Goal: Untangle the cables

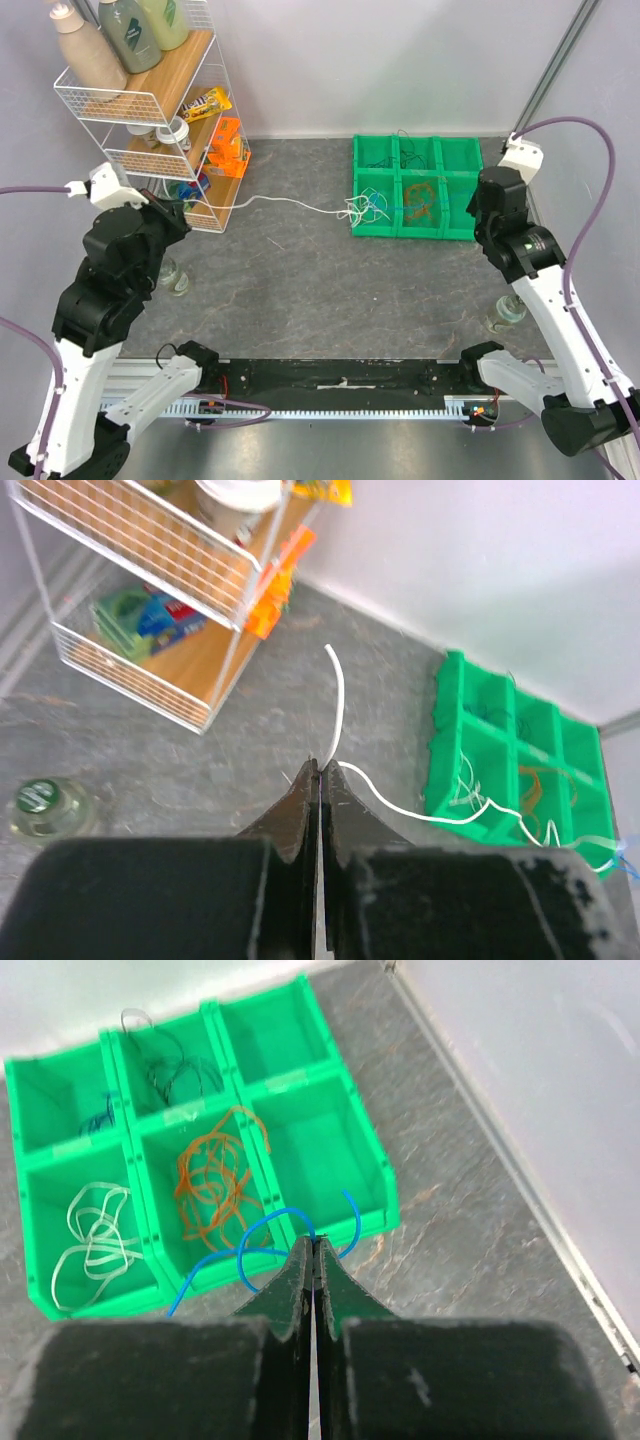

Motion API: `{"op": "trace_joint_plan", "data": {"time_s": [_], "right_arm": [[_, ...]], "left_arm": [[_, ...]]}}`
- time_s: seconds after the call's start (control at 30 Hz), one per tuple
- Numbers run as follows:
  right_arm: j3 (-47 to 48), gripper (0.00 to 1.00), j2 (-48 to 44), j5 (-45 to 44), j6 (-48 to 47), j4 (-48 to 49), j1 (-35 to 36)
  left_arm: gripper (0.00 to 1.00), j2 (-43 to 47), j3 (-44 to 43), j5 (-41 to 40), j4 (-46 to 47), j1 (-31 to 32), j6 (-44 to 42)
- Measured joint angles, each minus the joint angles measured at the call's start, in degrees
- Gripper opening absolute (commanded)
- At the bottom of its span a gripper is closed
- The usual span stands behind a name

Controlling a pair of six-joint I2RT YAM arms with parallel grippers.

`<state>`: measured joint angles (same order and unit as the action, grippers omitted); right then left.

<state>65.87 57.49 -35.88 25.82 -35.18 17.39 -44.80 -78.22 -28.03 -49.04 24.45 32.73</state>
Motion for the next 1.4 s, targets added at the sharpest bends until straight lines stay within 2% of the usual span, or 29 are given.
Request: {"op": "trace_joint_plan", "data": {"time_s": [0.23,0.47,0.63,0.93,1.13,1.4], "right_arm": [[6.9,0.00,-0.7,-4.8,-3.2,-1.9,-0.4],[13.8,0.00,-1.0,-7.1,-8.7,-2.1,-0.4],[14.9,0.00,-1.0,-9.4,-12.0,-1.7,-0.4],[15.1,0.00,-1.0,-14.8,-15.4,-1.1,-0.4],[13.7,0.00,-0.1,-19.3,-18.5,1.6,-0.9],[13.2,0.00,2.5,-18.5,-18.4,3.5,-4.7]], "left_arm": [[0.01,-0.4,-4.2,-7.5,-0.1,0.0,-5.6],[0.02,-0.4,-6.5,-8.8,0.7,0.0,-10.1],[0.02,0.7,-6.9,-8.1,0.3,0.0,-11.0],[0.02,2.3,-14.1,-11.9,0.3,0.0,-20.9],[0.02,3.2,-15.9,-12.6,2.4,0.0,-27.3],[0.02,3.3,-17.7,-13.0,5.3,0.0,-36.2]]}}
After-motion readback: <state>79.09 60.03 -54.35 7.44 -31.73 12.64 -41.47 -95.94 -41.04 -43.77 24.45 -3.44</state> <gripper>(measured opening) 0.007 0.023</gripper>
